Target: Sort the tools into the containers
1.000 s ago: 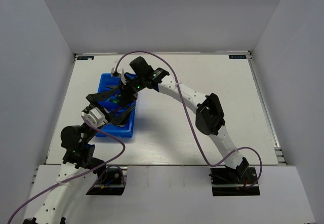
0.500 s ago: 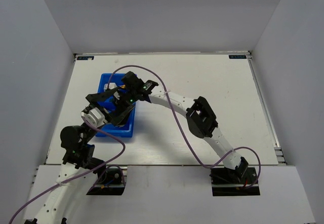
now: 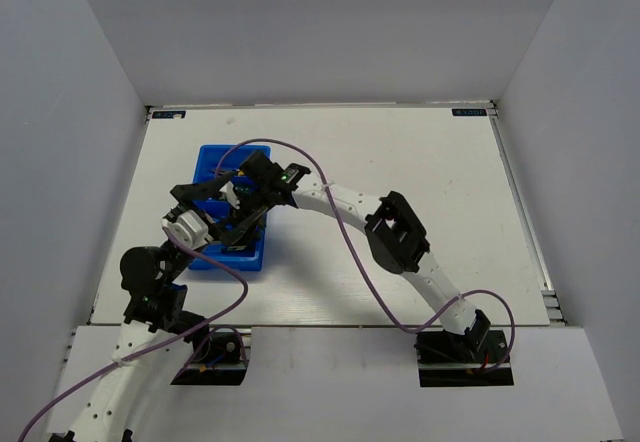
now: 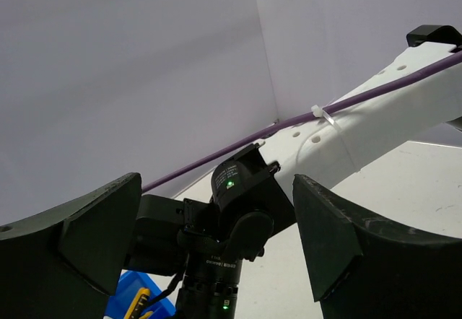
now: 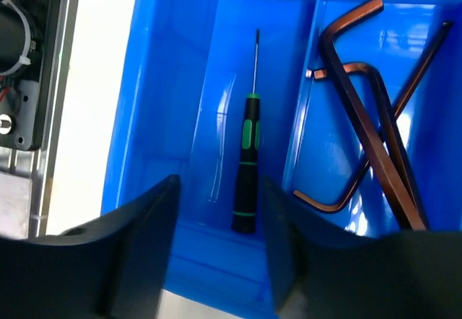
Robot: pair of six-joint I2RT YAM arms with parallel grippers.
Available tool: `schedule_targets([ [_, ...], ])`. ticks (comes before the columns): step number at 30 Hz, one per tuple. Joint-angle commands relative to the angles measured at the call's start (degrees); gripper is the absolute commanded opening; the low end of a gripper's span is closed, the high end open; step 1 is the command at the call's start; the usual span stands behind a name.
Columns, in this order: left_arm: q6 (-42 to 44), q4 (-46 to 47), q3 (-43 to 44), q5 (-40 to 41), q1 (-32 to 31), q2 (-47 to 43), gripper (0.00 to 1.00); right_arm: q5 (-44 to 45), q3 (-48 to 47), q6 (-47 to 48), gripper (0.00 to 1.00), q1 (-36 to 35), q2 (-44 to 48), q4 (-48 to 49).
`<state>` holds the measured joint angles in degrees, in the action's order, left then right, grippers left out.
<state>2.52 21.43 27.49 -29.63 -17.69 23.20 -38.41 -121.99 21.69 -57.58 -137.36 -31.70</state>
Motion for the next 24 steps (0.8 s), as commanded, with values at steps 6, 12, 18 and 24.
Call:
schedule_targets([
  [6,0.1,-0.3,-0.1,-0.8,0.4,1.0,0.95,6.9,-3.7,-4.3,0.0,0.2,8.4,3.1],
  [12,-0.5,-0.9,-0.1,-0.3,0.4,1.0,0.94,25.3,-2.4,-6.2,0.14,2.5,13.2,5.9],
  [18,-0.5,-2.6,1.2,-0.3,0.4,2.9,0.27,36.6,4.1,-6.6,0.51,11.1,18.1,-0.9],
  [24,-2.6,-10.1,7.9,1.3,0.4,15.6,0.32,37.5,13.3,-14.9,0.69,25.6,28.8,-7.9],
])
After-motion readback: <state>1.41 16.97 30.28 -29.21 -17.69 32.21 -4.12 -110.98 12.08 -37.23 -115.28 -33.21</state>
